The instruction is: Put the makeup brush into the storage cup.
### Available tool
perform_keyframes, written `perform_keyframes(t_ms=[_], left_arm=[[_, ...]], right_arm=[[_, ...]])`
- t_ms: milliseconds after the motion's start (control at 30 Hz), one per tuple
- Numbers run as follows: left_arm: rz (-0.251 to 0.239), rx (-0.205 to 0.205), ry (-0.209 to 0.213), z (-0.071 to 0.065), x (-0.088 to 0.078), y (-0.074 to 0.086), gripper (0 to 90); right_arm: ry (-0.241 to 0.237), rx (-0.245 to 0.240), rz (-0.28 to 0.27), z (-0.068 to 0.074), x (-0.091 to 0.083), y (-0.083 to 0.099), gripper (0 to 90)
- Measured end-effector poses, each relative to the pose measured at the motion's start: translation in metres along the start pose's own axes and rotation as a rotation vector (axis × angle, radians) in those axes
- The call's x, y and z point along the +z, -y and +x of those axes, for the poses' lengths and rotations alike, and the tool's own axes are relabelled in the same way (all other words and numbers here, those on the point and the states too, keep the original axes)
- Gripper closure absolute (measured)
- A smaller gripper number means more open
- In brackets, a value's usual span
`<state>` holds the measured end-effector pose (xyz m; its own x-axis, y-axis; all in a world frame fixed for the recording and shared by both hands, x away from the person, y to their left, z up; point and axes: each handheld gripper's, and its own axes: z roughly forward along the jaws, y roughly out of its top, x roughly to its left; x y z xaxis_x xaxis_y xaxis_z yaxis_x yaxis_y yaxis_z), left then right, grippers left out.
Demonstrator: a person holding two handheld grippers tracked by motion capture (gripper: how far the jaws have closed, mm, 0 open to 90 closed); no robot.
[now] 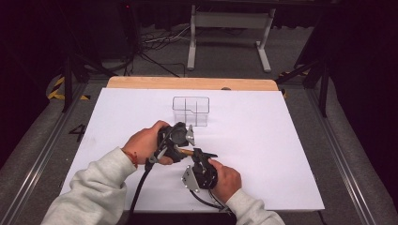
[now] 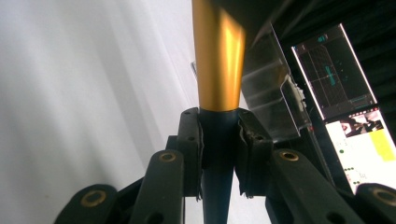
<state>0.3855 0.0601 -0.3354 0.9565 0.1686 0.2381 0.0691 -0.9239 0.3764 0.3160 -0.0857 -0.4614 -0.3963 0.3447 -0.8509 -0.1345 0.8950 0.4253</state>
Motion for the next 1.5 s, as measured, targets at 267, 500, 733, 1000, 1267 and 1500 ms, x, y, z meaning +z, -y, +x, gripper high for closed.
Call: perform_keyframes(t_ms=[267, 500, 733, 1000, 1267, 1500], left_arm=[[-0.265, -0.135, -0.167, -0.005, -0.028, 0.056, 16.0], [-0.453, -0.265, -0.256, -0.023, -0.030, 0.114, 8.1], [-0.552, -0.402, -0.307, -0.040, -0.005, 0.169, 5.8], [-0.600, -0.507, -0.340, -0.054, 0.012, 0.206, 5.6], [-0.628, -0.617, -0.323, -0.066, 0.016, 0.230, 5.3], [-0.645, -0.644, -0.317, -0.067, 0.015, 0.235, 5.3]], right_arm=[[-0.020, 0.110, 0.015, -0.009, 0.000, 0.008, 74.7], [-0.034, 0.220, -0.009, -0.025, -0.002, 0.017, 74.7], [-0.041, 0.369, -0.052, -0.044, -0.004, 0.029, 74.7], [-0.055, 0.563, -0.128, -0.072, -0.010, 0.045, 74.7], [-0.114, 0.733, -0.202, -0.090, -0.010, 0.059, 74.7], [-0.164, 0.902, -0.290, -0.106, -0.004, 0.067, 74.8]])
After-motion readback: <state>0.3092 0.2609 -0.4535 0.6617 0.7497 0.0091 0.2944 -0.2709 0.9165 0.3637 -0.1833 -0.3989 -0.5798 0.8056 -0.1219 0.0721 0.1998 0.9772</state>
